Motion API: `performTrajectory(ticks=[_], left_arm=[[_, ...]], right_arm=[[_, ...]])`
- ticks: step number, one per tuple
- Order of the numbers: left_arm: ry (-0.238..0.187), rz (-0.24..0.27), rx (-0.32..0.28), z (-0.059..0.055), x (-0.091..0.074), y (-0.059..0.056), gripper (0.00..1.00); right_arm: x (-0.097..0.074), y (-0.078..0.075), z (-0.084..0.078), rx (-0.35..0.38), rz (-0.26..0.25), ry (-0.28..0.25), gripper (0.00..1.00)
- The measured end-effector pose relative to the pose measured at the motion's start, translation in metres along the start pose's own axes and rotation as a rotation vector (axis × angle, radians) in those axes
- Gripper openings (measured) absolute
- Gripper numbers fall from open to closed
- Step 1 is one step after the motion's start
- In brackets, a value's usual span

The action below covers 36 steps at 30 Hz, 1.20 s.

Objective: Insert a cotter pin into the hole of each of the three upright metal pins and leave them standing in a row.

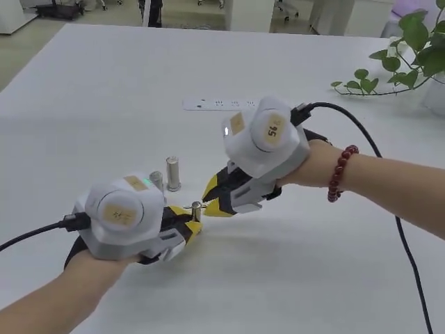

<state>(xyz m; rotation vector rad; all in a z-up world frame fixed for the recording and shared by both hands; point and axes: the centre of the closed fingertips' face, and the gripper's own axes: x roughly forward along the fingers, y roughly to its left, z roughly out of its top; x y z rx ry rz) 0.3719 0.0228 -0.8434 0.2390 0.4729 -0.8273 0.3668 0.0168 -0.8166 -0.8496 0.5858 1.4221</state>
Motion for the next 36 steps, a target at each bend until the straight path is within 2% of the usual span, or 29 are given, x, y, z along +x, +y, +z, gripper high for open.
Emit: performTrajectory(ticks=[3,6,10,22,27,36], left_arm=[[0.005,-0.004,0.004,-0.0010,0.0004,-0.0004,0.07],[0.006,-0.006,0.007,-0.0016,0.0010,-0.0005,0.07],[0.005,-0.012,0.007,-0.0016,0.0008,-0.0007,0.07],[0.000,-0.022,-0.002,-0.0017,0.0011,0.0007,0.07],[0.001,-0.016,0.012,-0.0018,0.0022,0.0016,0.07],[0.009,-0.023,0.005,-0.0042,0.0028,0.0014,0.07]], right_arm=[[-0.0010,0.0003,-0.0044,0.000,-0.003,0.011,0.11],[-0.0015,-0.0002,-0.0045,-0.007,-0.011,0.001,0.05],[-0.0014,-0.0028,-0.0039,-0.003,-0.026,-0.005,0.03],[0.0025,-0.0027,0.0000,0.008,-0.019,-0.010,0.03],[0.0030,-0.0027,-0.0012,0.019,-0.019,-0.006,0.03],[0.0020,-0.0026,-0.0060,0.038,-0.020,0.004,0.05]])
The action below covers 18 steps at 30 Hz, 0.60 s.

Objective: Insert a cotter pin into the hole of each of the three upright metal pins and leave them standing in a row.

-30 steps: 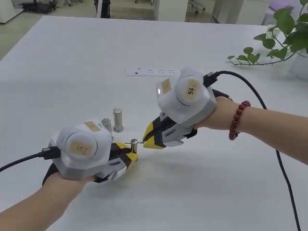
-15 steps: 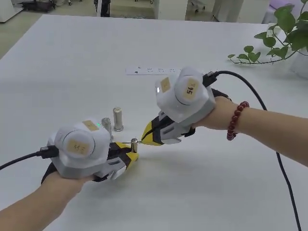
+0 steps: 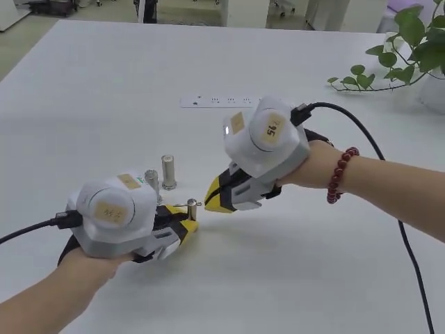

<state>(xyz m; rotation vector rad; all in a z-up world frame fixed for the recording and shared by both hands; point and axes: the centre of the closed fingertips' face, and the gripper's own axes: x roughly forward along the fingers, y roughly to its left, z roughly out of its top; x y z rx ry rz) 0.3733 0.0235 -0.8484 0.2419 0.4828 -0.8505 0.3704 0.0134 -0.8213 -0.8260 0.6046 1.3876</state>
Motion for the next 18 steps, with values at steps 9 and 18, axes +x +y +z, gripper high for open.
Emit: performTrajectory(ticks=[9,18], left_arm=[[0.019,0.006,0.005,-0.007,-0.002,0.001,0.14],[-0.003,-0.007,-0.008,-0.004,-0.015,0.000,0.27]], right_arm=[[-0.002,0.000,-0.003,0.038,-0.005,-0.003,0.09],[-0.011,-0.001,0.012,0.160,-0.002,-0.098,0.17]])
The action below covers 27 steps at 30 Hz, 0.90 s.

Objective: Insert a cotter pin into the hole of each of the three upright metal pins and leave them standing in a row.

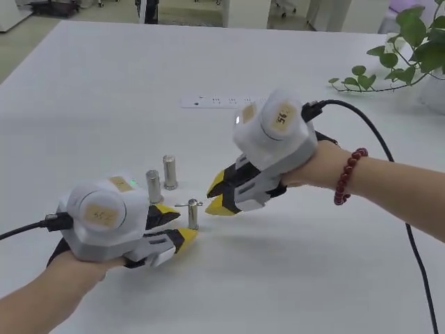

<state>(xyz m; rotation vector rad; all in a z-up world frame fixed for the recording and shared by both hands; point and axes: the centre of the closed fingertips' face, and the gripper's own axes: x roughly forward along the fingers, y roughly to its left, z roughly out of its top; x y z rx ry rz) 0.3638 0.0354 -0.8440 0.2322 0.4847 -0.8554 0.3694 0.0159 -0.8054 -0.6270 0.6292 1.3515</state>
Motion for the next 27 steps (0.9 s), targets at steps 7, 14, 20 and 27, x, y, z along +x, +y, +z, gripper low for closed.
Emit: performTrajectory(ticks=[7,14,20,27], left_arm=[[-0.024,0.006,-0.034,0.001,-0.015,0.002,0.35],[-0.057,0.024,-0.072,0.008,-0.032,0.002,0.44],[-0.097,0.017,-0.076,0.018,-0.048,-0.003,0.49],[-0.130,0.028,-0.110,0.025,-0.063,-0.003,0.60]], right_arm=[[-0.006,-0.001,0.015,0.020,-0.009,-0.048,0.20],[-0.007,-0.005,0.033,0.070,-0.022,-0.104,0.22],[0.002,-0.013,0.045,0.073,-0.053,-0.121,0.23],[0.023,-0.025,0.055,0.083,-0.071,-0.131,0.24]])
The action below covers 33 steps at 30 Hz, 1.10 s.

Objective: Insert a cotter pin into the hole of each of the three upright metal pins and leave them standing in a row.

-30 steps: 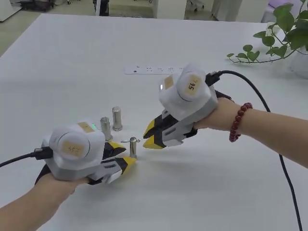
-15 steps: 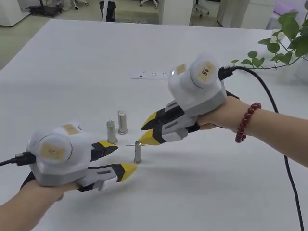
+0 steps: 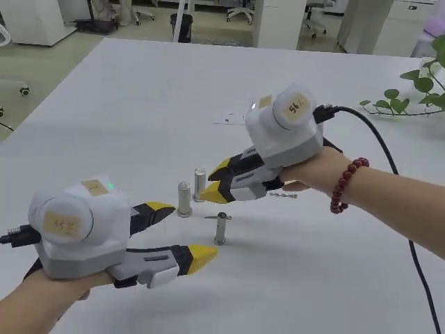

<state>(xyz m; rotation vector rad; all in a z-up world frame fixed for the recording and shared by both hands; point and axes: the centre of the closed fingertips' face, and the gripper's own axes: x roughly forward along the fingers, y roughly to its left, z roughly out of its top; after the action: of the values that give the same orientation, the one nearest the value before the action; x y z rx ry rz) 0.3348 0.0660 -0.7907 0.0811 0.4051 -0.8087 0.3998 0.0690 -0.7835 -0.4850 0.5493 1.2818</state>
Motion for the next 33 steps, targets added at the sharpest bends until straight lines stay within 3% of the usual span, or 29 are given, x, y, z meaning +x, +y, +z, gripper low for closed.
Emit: performTrajectory(ticks=[18,25,33], left_arm=[[-0.027,0.023,-0.003,0.010,-0.021,0.000,0.83],[-0.046,0.038,-0.045,0.011,-0.023,0.002,0.92],[-0.037,0.036,-0.040,0.010,-0.023,0.001,0.95]], right_arm=[[0.053,-0.009,-0.006,0.024,0.030,-0.001,0.24],[0.063,-0.012,-0.012,-0.008,0.038,0.026,0.23],[0.066,-0.015,-0.019,-0.021,0.033,0.050,0.19]])
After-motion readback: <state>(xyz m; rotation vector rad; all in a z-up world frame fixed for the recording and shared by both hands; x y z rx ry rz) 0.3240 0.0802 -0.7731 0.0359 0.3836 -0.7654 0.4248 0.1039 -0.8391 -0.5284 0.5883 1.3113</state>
